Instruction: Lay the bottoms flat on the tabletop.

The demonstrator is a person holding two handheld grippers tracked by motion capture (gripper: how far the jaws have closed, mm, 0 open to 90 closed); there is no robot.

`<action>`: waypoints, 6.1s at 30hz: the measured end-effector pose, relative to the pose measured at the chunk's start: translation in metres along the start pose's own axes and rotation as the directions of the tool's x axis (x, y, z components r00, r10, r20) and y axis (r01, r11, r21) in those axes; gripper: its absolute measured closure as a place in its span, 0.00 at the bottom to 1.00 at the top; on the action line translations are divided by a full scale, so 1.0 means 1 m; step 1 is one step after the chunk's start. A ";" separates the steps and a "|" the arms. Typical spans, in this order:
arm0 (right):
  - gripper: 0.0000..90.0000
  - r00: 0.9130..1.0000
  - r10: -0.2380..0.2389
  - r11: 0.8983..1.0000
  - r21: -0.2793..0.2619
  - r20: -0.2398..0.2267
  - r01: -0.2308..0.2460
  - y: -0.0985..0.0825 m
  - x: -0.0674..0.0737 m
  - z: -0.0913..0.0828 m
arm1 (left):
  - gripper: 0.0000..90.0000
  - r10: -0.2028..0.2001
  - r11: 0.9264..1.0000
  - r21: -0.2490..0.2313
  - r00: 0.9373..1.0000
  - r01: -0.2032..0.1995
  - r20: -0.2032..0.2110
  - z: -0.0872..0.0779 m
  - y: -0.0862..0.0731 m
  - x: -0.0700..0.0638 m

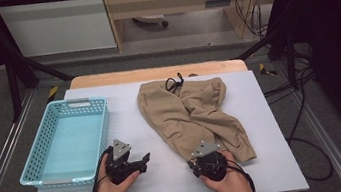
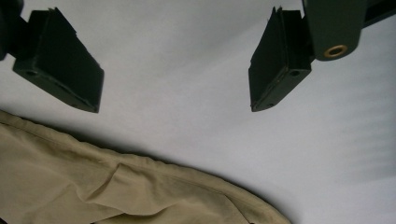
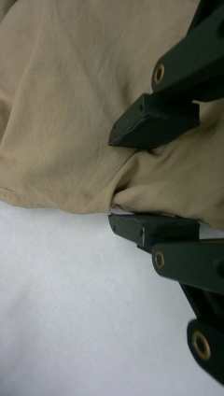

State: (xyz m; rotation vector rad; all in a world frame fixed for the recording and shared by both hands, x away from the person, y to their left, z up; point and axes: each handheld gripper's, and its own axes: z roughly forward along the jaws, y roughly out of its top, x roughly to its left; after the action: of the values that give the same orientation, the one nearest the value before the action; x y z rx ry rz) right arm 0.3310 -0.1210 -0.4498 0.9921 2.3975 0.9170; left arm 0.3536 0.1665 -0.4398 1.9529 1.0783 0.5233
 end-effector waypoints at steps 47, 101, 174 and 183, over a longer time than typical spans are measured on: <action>0.51 0.991 0.109 0.985 -0.122 -0.080 -0.118 0.019 -0.005 -0.026 | 0.20 0.010 1.000 -0.026 0.999 -0.009 0.036 -0.011 0.001 -0.028; 0.49 0.941 0.279 0.957 -0.137 0.192 -0.256 -0.043 -0.089 -0.058 | 0.96 0.006 0.995 0.095 0.998 -0.013 0.070 -0.031 -0.003 0.008; 0.67 0.892 0.392 0.918 -0.157 0.226 -0.364 -0.041 -0.146 -0.071 | 0.62 0.000 1.000 -0.023 1.000 0.000 -0.022 -0.016 0.015 0.005; 0.84 0.894 0.396 0.912 -0.202 0.209 -0.356 -0.016 -0.169 -0.040 | 0.58 0.022 0.998 -0.052 1.000 -0.023 -0.018 -0.012 0.028 0.006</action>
State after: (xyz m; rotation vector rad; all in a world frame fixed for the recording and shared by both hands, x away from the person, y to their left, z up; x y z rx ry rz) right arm 0.4150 -0.2703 -0.4159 1.4470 1.9265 1.0278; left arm 0.3624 0.1686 -0.4098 1.9199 1.0449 0.5762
